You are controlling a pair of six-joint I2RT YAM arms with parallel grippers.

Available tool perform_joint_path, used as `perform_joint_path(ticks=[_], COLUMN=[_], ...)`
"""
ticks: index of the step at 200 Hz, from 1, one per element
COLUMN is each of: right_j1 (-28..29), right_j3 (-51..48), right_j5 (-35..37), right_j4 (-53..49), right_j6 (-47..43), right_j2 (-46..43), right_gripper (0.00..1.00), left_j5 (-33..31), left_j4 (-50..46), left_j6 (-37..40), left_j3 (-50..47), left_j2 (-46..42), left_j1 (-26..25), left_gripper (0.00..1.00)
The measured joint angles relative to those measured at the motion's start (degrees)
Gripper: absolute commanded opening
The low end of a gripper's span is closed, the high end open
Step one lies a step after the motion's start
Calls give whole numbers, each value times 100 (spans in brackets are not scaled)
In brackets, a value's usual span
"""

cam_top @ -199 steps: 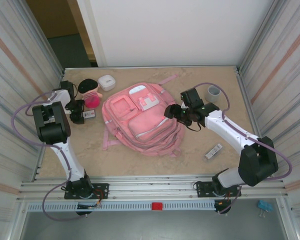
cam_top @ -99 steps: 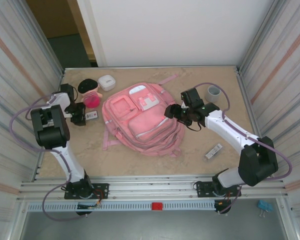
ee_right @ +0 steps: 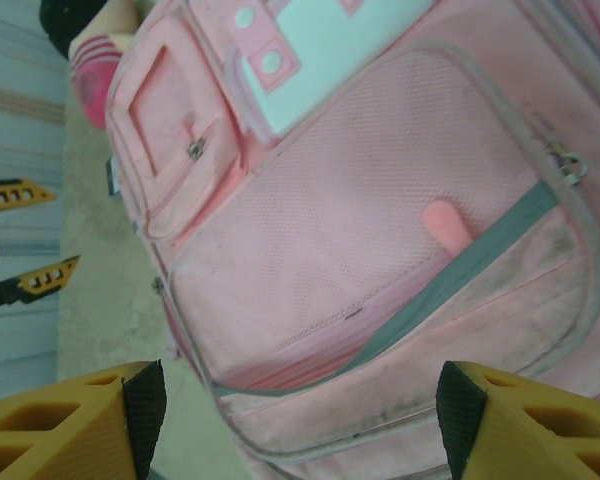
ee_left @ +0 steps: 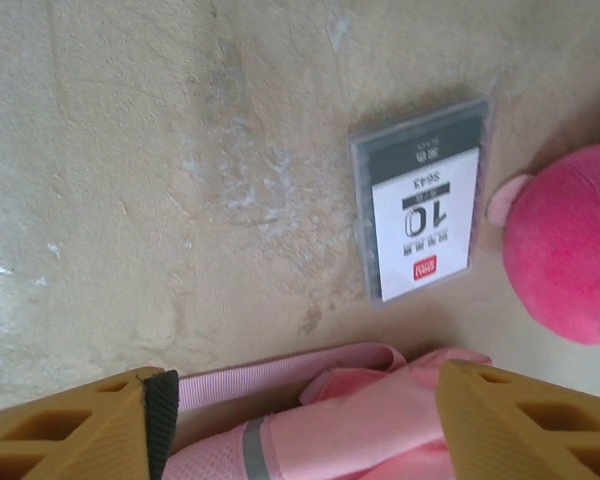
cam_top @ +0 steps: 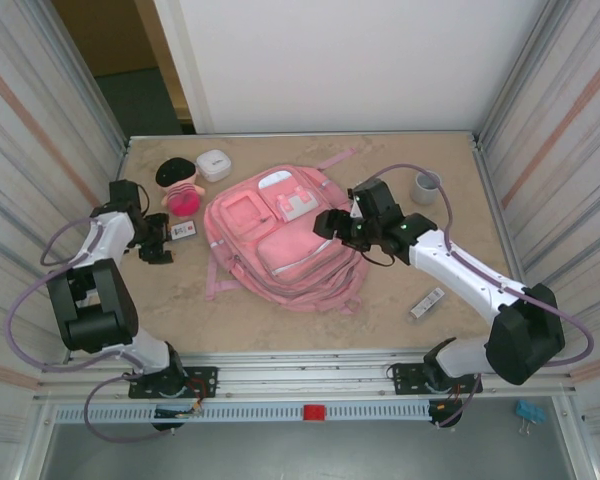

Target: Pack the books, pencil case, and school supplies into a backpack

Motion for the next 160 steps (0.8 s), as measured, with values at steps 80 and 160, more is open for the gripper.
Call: perform_joint_path(ticks=[80,160], right_j1=[66,48], right_j3=[2,28], right_j5=[140,236], right_j4=[-4,-107], right_j6=[17,15], right_j2=[0,2], right_gripper=[73,73], left_j5=[66,70], left_j4=[144,151], left_j6=[0,7], left_j3=[890,1508], left_j2=[1344,2208], left_j1=[-11,59], left_gripper=[80,90])
